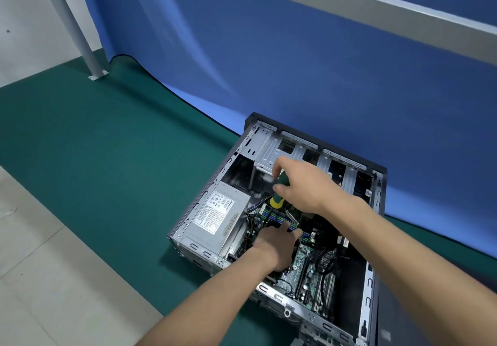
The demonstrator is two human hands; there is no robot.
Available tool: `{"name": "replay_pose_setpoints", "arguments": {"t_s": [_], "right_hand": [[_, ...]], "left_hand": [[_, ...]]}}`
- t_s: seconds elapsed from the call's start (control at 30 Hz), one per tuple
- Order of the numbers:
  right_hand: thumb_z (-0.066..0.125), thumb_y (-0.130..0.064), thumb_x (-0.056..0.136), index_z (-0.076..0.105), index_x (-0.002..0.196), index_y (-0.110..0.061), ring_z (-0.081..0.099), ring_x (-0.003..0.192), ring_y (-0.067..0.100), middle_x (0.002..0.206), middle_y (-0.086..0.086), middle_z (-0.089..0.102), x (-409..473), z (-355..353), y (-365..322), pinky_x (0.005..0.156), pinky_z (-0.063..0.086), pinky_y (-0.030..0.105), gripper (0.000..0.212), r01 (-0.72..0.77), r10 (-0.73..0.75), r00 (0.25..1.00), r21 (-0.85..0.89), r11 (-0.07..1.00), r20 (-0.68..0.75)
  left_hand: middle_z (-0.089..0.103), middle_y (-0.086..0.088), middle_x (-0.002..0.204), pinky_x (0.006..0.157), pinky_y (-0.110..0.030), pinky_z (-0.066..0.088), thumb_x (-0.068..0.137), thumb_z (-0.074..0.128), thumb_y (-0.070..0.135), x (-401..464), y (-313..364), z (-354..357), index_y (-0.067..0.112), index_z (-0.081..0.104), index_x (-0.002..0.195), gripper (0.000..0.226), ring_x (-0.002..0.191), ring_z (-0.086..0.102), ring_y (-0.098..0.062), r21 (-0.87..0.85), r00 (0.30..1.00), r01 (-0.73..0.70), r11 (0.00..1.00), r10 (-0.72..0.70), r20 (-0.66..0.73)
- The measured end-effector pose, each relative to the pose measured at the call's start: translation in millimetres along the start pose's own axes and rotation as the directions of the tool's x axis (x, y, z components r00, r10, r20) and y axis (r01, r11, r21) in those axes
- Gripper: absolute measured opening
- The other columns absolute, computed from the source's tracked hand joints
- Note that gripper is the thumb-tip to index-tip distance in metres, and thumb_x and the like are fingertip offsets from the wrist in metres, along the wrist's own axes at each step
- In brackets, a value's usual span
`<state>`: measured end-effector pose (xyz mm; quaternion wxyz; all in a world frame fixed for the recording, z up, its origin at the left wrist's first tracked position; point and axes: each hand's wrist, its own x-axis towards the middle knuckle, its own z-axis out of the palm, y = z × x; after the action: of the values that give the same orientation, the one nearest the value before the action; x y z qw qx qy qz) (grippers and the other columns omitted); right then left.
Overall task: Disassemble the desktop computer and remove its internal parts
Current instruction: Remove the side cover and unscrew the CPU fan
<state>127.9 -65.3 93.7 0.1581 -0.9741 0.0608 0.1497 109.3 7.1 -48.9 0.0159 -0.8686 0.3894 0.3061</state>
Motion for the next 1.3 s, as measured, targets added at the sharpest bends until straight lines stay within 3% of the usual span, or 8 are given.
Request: {"name": "replay_pose_setpoints", "arguments": {"t_s": [0.17,0.33,0.47,0.6,0.77,0.9,1.2,1.3], "right_hand": [[0.036,-0.054,0.096,0.033,0.095,-0.014,0.048,0.074,0.027,0.082,0.005,0.055,-1,1,-2,0.054,0.030,0.032,0.040,-0.149,0.127,0.987,-0.251,0.957,-0.101],[0.047,-0.028,0.094,0.039,0.104,-0.018,0.050,0.087,0.028,0.101,0.007,0.051,-1,-3,-7,0.068,0.035,0.033,0.016,0.023,-0.016,0.995,-0.071,0.997,0.103],[0.037,-0.042,0.099,0.029,0.095,-0.015,0.045,0.066,0.023,0.081,0.004,0.053,-3,0,-10,0.053,0.028,0.031,0.028,-0.078,0.068,0.996,-0.241,0.967,-0.049],[0.049,-0.021,0.094,0.039,0.107,-0.016,0.048,0.086,0.027,0.097,0.003,0.047,-2,-4,-11,0.068,0.034,0.032,0.017,0.012,-0.008,0.996,-0.046,0.999,0.091],[0.036,-0.045,0.099,0.035,0.099,-0.013,0.048,0.076,0.028,0.086,0.006,0.054,-3,-1,-12,0.056,0.032,0.033,0.031,-0.091,0.083,0.996,-0.220,0.971,-0.045],[0.045,-0.028,0.096,0.036,0.110,-0.017,0.052,0.083,0.030,0.092,0.006,0.051,-4,4,-15,0.067,0.038,0.035,0.020,0.042,-0.041,0.998,-0.021,0.999,0.048],[0.049,-0.024,0.093,0.035,0.108,-0.018,0.051,0.080,0.028,0.090,0.006,0.049,-4,0,-15,0.062,0.034,0.033,0.021,-0.010,0.009,0.998,0.009,1.000,0.063],[0.042,-0.041,0.098,0.036,0.114,-0.013,0.055,0.082,0.028,0.086,0.003,0.054,-4,0,-18,0.055,0.031,0.031,0.032,-0.149,0.143,0.989,-0.235,0.961,-0.039]], "left_hand": [[0.021,-0.011,0.147,0.049,-0.031,0.043,0.094,0.049,0.014,-2,-1,-2,0.027,0.022,0.141,0.056,0.076,0.061,-0.032,-0.024,1.000,-0.015,1.000,0.015,-0.021],[0.023,-0.013,0.145,0.059,-0.036,0.049,0.094,0.047,0.013,-7,0,-5,0.025,0.028,0.138,0.049,0.082,0.061,-0.034,-0.045,0.999,-0.016,0.999,0.015,-0.031],[0.025,-0.012,0.146,0.067,-0.039,0.053,0.093,0.050,0.015,-9,-1,-6,0.026,0.028,0.139,0.052,0.084,0.062,-0.036,-0.078,0.998,-0.039,0.996,0.035,-0.059],[0.027,-0.013,0.142,0.062,-0.038,0.050,0.094,0.048,0.013,-9,-1,-7,0.023,0.031,0.134,0.045,0.076,0.058,-0.033,-0.061,0.999,-0.018,0.998,0.016,-0.042],[0.026,-0.013,0.146,0.068,-0.039,0.054,0.092,0.046,0.008,-9,-1,-5,0.025,0.029,0.139,0.053,0.076,0.060,-0.032,-0.081,0.996,-0.047,0.996,0.041,-0.078],[0.026,-0.014,0.145,0.070,-0.041,0.055,0.092,0.045,0.009,-8,-2,-5,0.025,0.028,0.141,0.054,0.079,0.061,-0.032,-0.065,0.998,-0.029,0.997,0.024,-0.066],[0.027,-0.013,0.144,0.074,-0.042,0.054,0.093,0.046,0.011,-11,-1,-7,0.022,0.031,0.138,0.048,0.081,0.060,-0.033,-0.086,0.998,-0.028,0.996,0.023,-0.060],[0.028,-0.013,0.145,0.075,-0.043,0.053,0.092,0.047,0.010,-12,-1,-7,0.019,0.035,0.135,0.046,0.084,0.061,-0.033,-0.113,0.995,-0.058,0.992,0.048,-0.093]]}}
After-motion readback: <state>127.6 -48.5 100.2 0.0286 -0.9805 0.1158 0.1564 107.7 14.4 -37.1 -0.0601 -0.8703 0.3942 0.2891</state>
